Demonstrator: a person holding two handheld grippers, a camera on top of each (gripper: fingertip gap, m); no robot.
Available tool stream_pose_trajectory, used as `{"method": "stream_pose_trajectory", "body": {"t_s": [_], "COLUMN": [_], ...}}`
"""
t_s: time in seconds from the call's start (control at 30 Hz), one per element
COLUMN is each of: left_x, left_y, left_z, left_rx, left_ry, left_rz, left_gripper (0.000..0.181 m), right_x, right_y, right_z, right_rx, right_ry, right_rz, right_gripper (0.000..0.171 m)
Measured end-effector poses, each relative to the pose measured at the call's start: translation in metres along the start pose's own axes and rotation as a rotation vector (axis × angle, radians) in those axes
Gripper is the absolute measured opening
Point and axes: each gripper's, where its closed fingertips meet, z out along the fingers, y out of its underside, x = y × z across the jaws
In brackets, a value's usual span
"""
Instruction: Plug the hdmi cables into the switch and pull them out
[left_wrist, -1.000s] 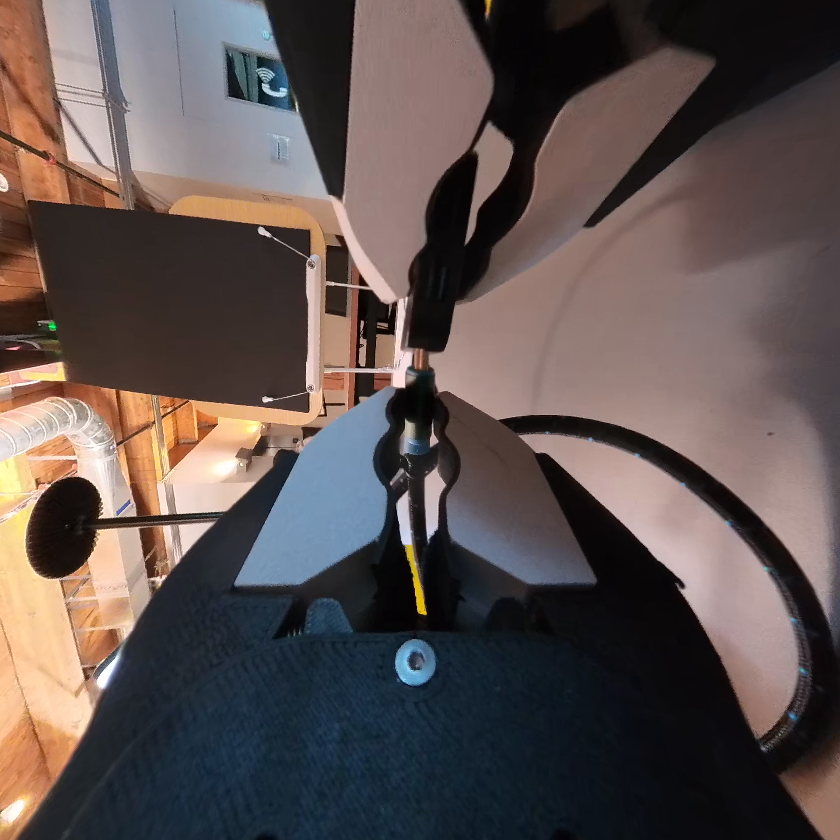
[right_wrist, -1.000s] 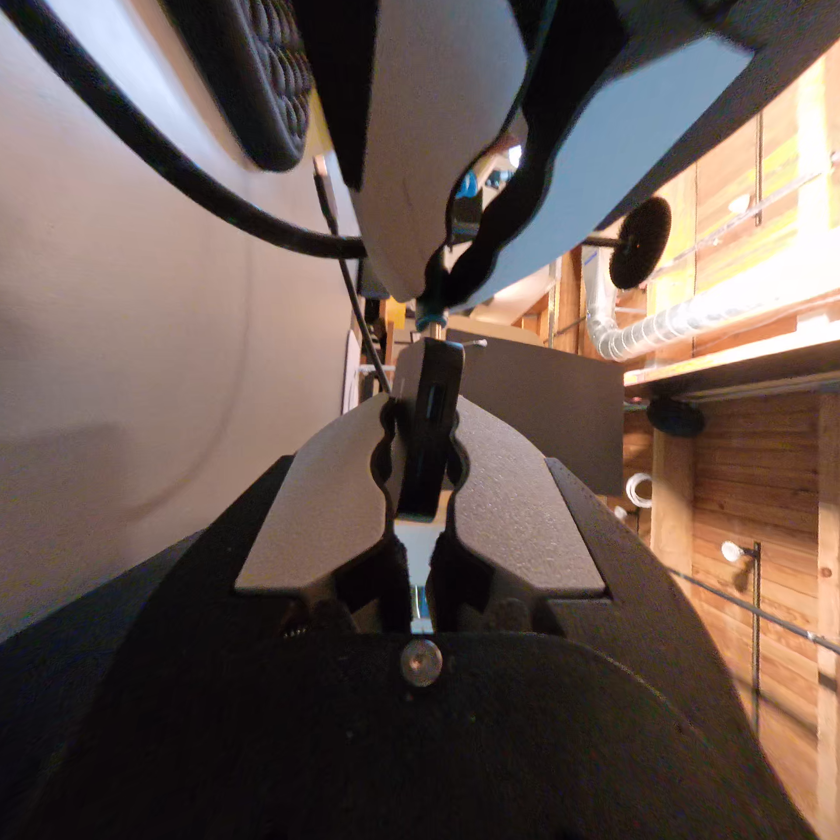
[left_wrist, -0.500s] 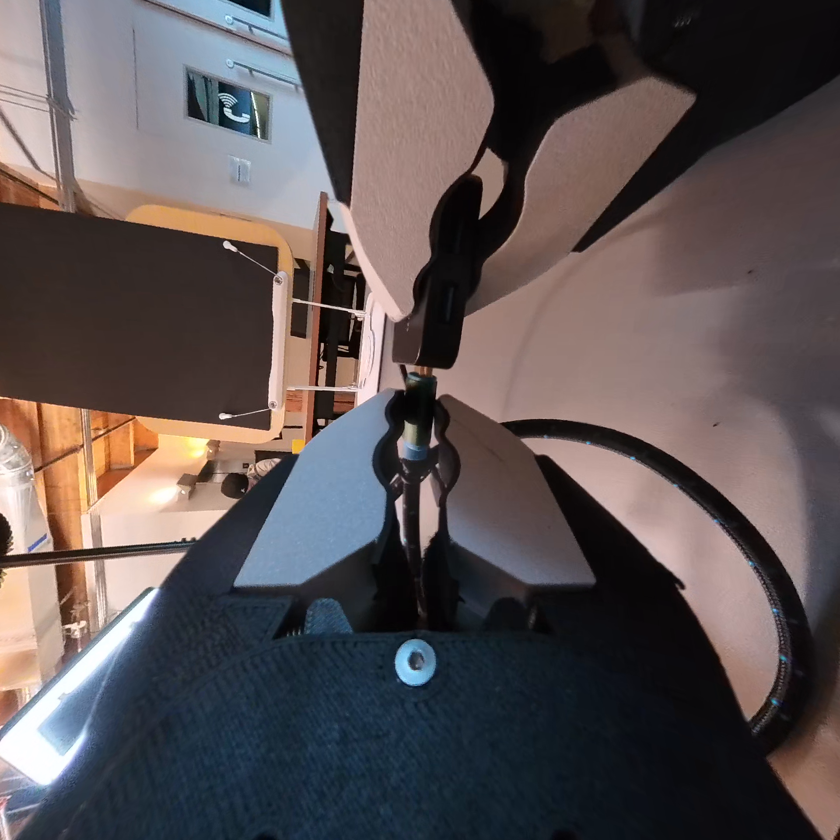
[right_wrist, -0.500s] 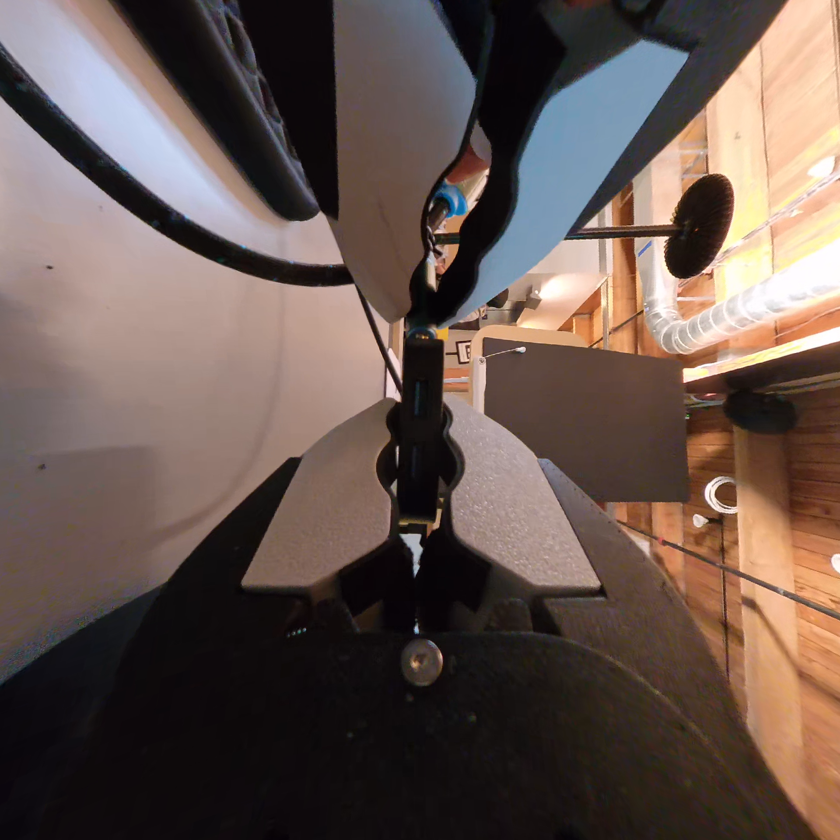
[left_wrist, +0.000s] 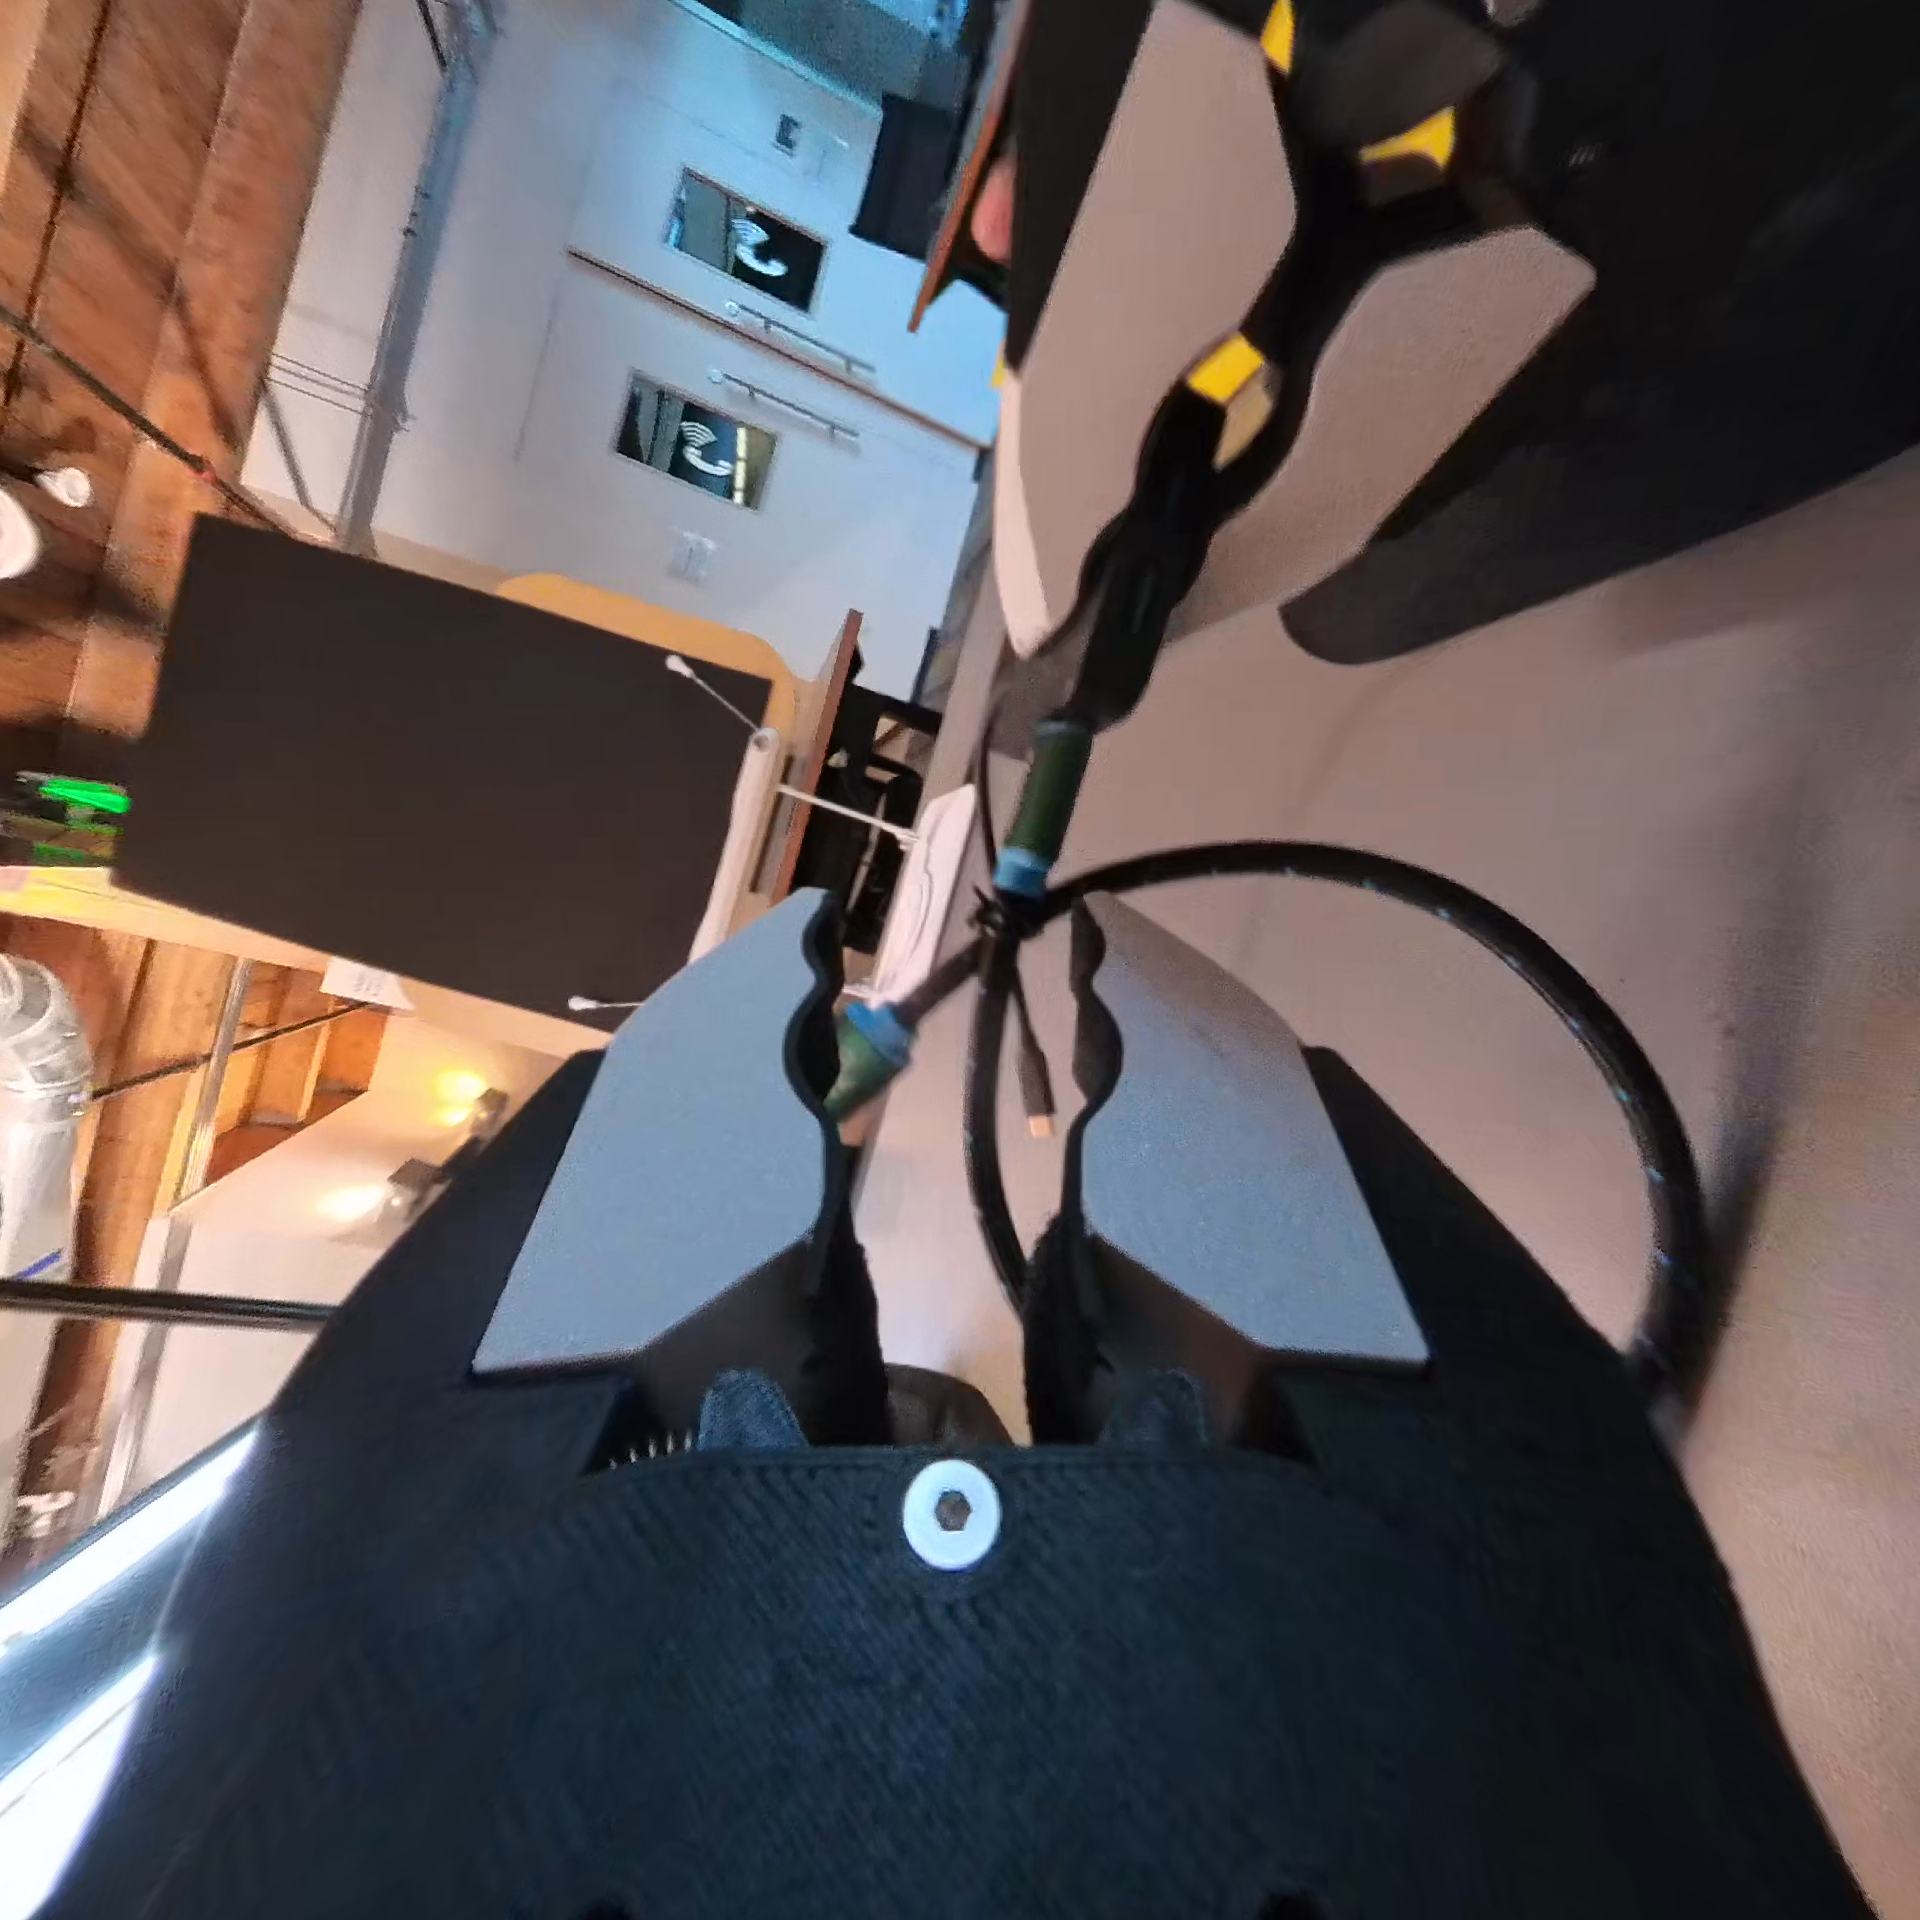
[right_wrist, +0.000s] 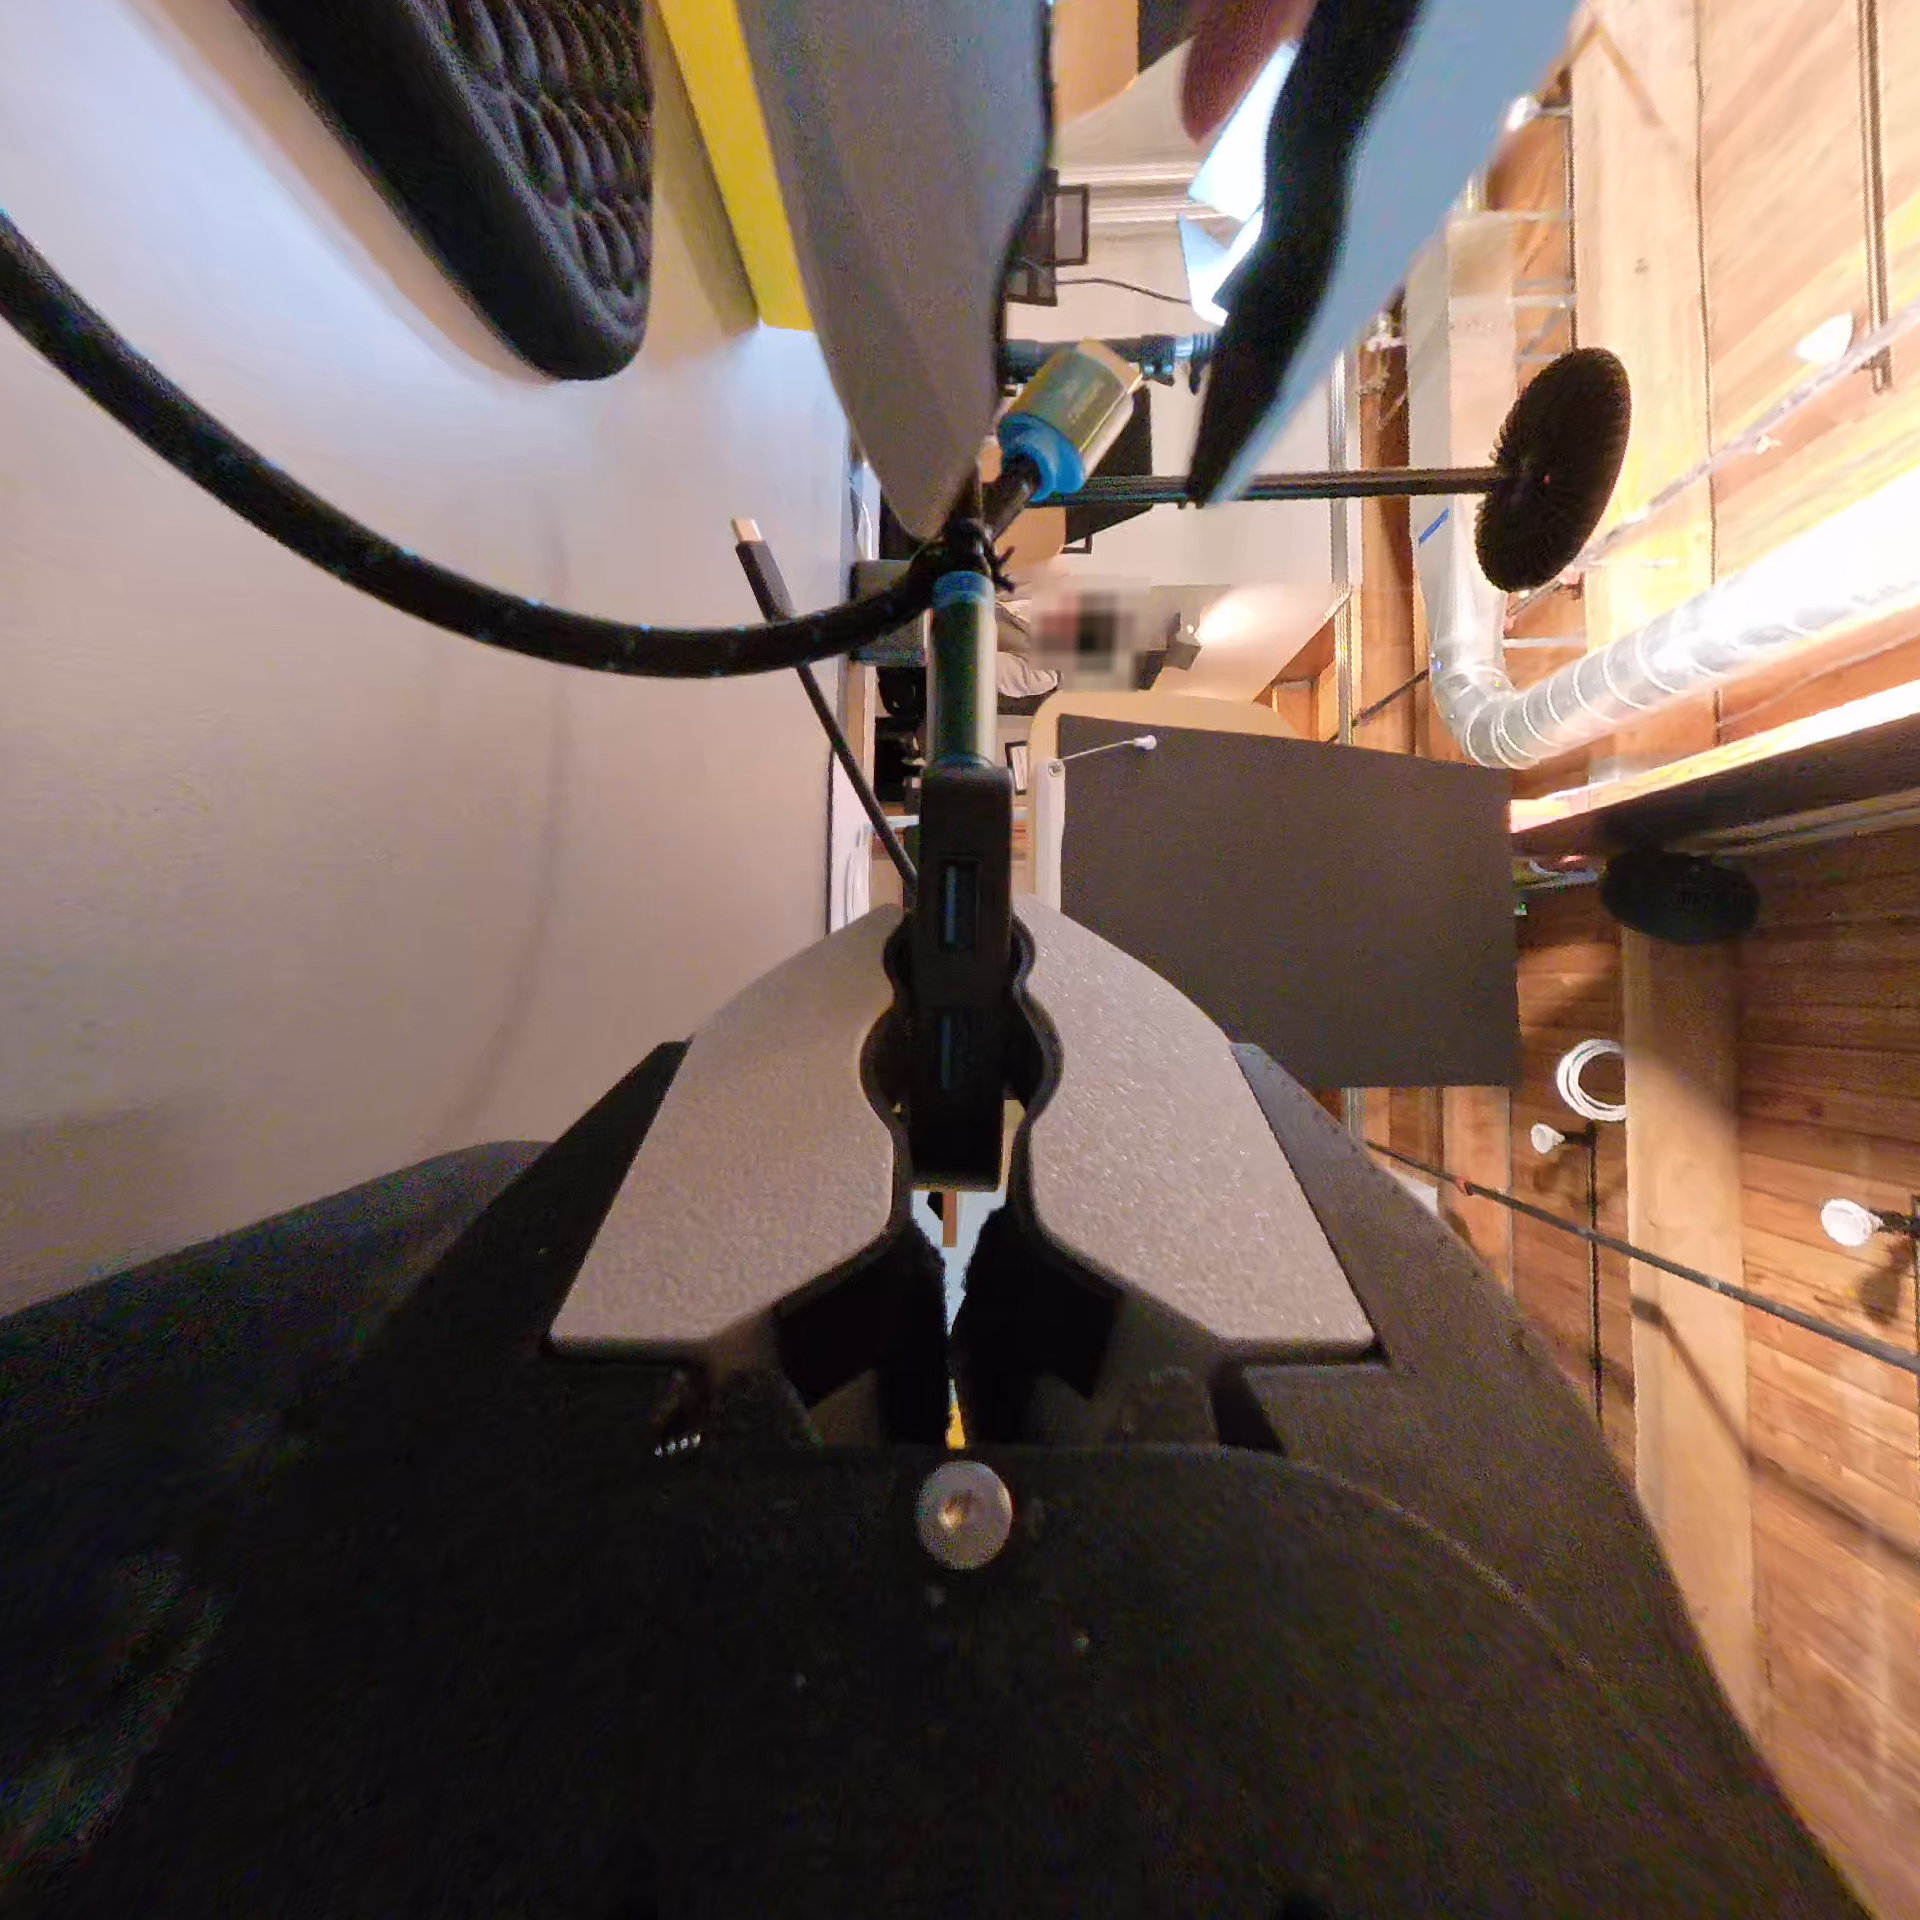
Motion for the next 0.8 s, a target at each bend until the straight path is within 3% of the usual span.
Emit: {"method": "stream_pose_trajectory", "body": {"t_s": [0.1,0.2,0.3,0.6,0.7,0.8], "left_x": [0.008,0.012,0.015,0.022,0.02,0.012], "left_y": [0.012,0.008,0.012,0.022,0.021,0.014], "left_z": [0.003,0.006,0.009,0.009,0.008,0.005], "left_rx": [-0.045,-0.033,-0.073,-0.206,-0.189,-0.073], "left_ry": [0.011,-0.037,-0.034,0.024,0.012,0.005], "left_rz": [0.07,0.148,0.172,0.06,0.071,0.013], "left_gripper": [0.04,0.02,0.016,0.013,0.015,0.017], "right_x": [0.005,0.004,0.001,-0.01,-0.009,-0.001], "right_y": [-0.002,-0.01,-0.009,-0.015,-0.014,-0.01], "right_z": [-0.005,-0.006,-0.004,0.0,0.0,-0.002], "right_rx": [0.006,0.013,-0.023,-0.067,-0.062,-0.016], "right_ry": [0.008,0.008,0.001,-0.013,-0.007,0.012], "right_rz": [-0.006,-0.028,-0.05,-0.007,-0.001,0.025], "right_gripper": [0.014,0.014,0.014,0.013,0.014,0.014]}}
